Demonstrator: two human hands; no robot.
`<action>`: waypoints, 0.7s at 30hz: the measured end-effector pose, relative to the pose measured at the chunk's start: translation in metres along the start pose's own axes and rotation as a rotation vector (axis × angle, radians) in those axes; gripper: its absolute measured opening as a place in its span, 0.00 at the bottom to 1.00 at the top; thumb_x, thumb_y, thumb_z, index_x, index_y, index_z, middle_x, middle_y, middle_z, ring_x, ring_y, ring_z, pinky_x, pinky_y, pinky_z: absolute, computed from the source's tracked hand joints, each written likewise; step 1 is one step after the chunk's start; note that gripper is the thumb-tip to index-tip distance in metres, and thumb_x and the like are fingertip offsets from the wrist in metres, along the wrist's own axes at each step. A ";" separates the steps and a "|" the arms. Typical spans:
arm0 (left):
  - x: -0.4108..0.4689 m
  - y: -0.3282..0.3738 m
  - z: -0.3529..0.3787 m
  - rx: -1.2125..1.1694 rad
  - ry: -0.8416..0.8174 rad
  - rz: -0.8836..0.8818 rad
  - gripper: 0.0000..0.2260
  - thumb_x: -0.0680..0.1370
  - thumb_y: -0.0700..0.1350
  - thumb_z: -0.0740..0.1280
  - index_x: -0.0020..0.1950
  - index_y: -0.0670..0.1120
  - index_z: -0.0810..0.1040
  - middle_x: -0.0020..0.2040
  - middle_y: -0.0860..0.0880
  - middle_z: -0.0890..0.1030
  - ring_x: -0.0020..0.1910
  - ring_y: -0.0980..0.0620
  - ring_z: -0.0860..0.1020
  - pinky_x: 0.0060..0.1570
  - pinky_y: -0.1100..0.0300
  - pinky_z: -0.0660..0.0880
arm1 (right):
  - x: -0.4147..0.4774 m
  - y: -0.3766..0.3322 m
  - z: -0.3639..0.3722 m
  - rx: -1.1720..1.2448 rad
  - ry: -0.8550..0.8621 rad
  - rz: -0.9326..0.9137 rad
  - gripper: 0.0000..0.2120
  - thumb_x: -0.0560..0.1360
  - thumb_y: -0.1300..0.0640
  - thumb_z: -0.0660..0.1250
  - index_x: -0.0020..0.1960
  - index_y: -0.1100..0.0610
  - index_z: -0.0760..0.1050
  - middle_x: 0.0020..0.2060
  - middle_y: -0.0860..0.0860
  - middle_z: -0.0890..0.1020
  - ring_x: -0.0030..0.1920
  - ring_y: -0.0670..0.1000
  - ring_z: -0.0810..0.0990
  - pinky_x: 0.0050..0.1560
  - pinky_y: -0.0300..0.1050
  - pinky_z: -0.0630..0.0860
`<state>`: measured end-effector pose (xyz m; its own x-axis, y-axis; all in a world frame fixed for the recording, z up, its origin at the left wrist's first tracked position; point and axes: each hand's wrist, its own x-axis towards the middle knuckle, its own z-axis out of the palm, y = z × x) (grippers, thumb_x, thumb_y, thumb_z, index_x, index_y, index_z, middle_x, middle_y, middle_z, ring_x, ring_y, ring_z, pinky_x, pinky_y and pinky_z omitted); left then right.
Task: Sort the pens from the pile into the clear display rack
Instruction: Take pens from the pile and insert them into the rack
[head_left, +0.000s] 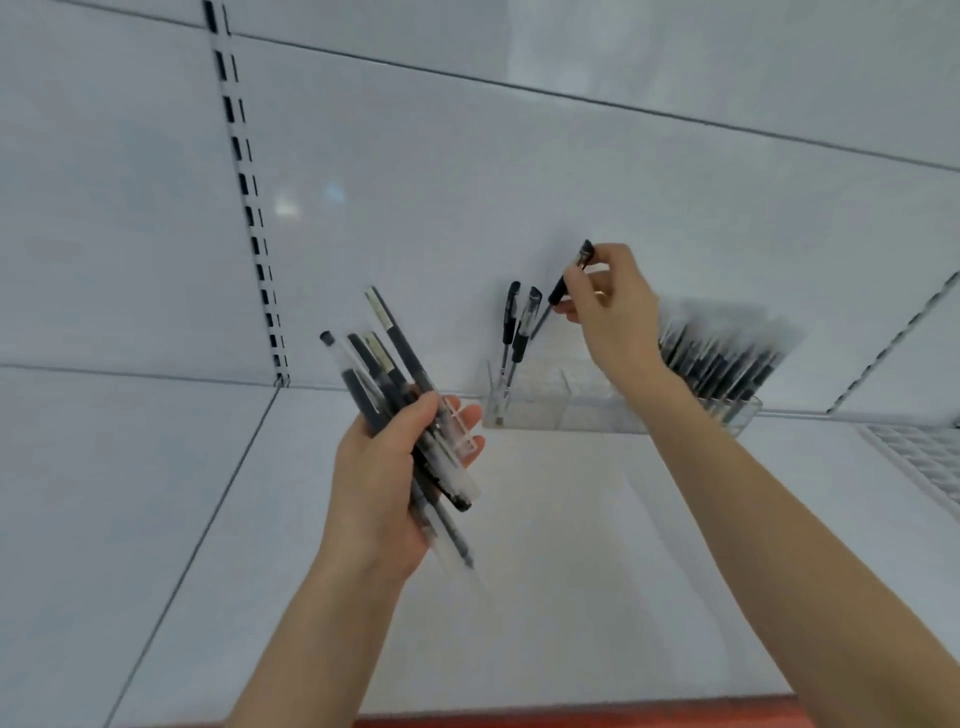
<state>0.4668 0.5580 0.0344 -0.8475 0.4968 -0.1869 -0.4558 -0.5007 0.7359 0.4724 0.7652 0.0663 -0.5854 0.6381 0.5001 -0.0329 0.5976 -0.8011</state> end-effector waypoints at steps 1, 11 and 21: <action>-0.001 -0.006 0.006 -0.008 0.026 0.012 0.03 0.77 0.37 0.62 0.46 0.40 0.76 0.32 0.47 0.84 0.36 0.52 0.84 0.34 0.59 0.81 | 0.006 0.002 -0.002 -0.001 -0.046 -0.023 0.03 0.78 0.57 0.60 0.50 0.52 0.66 0.40 0.54 0.80 0.35 0.45 0.81 0.43 0.44 0.78; -0.018 -0.047 0.039 -0.010 0.184 0.132 0.02 0.76 0.36 0.63 0.47 0.39 0.76 0.40 0.42 0.81 0.37 0.51 0.84 0.38 0.56 0.82 | 0.026 0.029 -0.010 0.025 -0.381 -0.080 0.03 0.78 0.59 0.61 0.50 0.55 0.67 0.40 0.53 0.77 0.34 0.46 0.80 0.32 0.31 0.75; -0.026 -0.053 0.041 0.057 0.148 0.155 0.02 0.75 0.38 0.65 0.44 0.41 0.78 0.35 0.47 0.84 0.39 0.53 0.84 0.36 0.61 0.80 | 0.015 0.033 -0.007 -0.098 -0.443 -0.028 0.09 0.76 0.56 0.63 0.55 0.57 0.68 0.42 0.53 0.77 0.38 0.49 0.79 0.43 0.42 0.74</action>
<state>0.5241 0.6008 0.0271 -0.9390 0.3052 -0.1588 -0.3041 -0.5204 0.7980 0.4675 0.7982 0.0495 -0.8760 0.3649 0.3152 0.0109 0.6685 -0.7436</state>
